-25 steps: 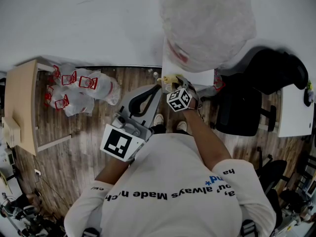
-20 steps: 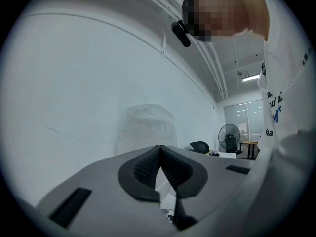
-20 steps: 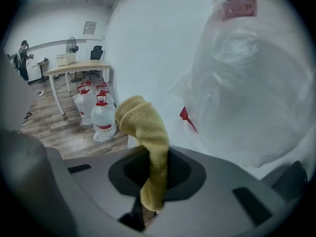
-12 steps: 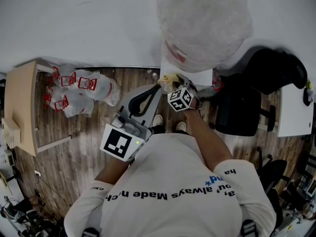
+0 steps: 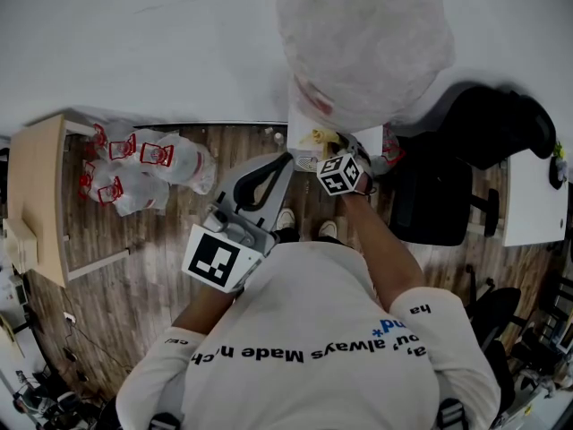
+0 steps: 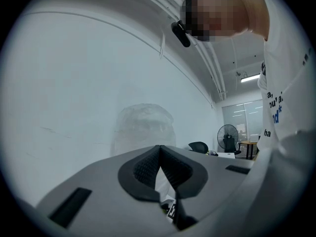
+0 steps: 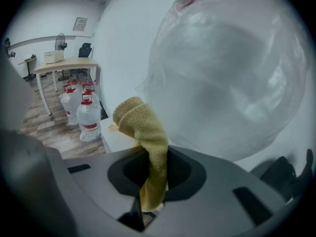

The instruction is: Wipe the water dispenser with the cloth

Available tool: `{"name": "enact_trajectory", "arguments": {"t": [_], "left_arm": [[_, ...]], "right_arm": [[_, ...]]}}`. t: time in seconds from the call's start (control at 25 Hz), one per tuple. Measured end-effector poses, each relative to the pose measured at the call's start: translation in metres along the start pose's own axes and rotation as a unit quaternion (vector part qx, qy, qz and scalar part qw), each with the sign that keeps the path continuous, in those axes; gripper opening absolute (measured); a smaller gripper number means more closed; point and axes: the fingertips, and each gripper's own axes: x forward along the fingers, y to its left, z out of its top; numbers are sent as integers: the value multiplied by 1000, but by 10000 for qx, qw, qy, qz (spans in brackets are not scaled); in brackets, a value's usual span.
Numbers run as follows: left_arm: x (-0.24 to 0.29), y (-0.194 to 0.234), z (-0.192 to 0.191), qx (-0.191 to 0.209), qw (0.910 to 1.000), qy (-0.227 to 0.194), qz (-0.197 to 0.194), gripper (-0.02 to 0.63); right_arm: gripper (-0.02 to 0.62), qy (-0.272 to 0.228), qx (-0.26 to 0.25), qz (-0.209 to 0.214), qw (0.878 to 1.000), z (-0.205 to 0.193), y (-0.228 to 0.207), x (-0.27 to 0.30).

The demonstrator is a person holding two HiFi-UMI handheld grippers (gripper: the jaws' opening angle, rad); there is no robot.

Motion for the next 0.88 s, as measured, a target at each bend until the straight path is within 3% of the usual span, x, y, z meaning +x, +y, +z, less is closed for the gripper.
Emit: {"name": "enact_trajectory", "arguments": {"t": [0.56,0.88], "left_arm": [[8,3,1,-4,10000,32,-15,18],[6,-3,-2,-1,10000,51,-28,18]], "right_arm": [[63,281,-52,138,9995,-14,-8,15],[58,170,-232,112,9995,-16,-5,14]]}}
